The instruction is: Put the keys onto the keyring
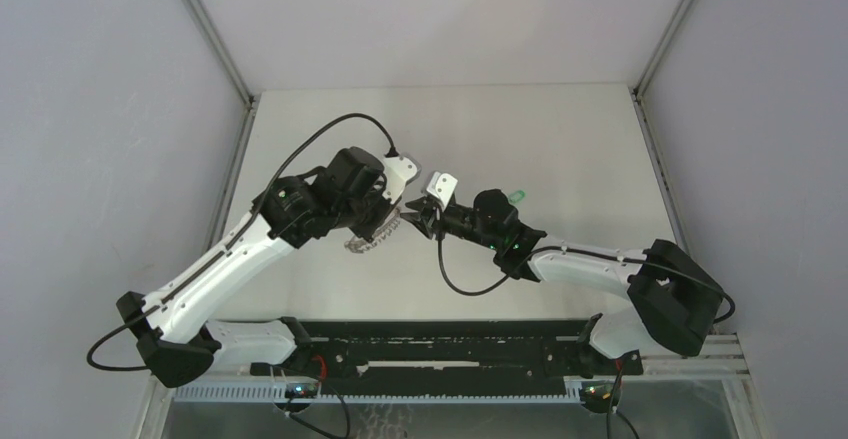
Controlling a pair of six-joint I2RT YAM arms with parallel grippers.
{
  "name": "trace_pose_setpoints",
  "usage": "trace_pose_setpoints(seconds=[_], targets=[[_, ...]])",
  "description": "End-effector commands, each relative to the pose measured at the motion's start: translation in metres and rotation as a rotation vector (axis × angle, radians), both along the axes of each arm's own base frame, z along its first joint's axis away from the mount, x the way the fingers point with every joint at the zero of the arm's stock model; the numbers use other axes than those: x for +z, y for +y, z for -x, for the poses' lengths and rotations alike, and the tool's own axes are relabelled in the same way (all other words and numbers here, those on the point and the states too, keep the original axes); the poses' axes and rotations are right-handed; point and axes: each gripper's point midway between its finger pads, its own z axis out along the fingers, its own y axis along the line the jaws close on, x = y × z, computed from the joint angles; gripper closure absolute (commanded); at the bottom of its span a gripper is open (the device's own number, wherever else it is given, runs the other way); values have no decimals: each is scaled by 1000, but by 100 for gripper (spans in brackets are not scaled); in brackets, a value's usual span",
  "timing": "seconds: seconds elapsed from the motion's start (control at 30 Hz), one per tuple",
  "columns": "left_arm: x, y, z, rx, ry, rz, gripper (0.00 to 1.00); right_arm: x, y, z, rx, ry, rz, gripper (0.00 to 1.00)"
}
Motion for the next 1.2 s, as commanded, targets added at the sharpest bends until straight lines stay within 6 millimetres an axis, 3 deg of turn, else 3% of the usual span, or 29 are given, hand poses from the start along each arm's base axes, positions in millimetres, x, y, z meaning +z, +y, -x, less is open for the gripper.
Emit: trace_pose_setpoints(seconds=[0.0,0.37,0.63,0.87,0.97,1.17], targets=[[27,-11,-2,-24,-57,85,100,15,2,-4,-22,-34,-19,74],[27,-12,-1,-33,-53,89,100,13,2,0,6,-71,15,88],[25,-12,0,-41,-47,86,100,17,1,2,22,-123,24,80],[26,-13,1,-51,-45,92,100,21,3,2,26,-156,14,79],[25,-13,2,-51,-43,91,100,21,3,3,28,-164,19,83],[24,-10,2,-42,-46,86,100,21,3,7,54,-188,39,100]])
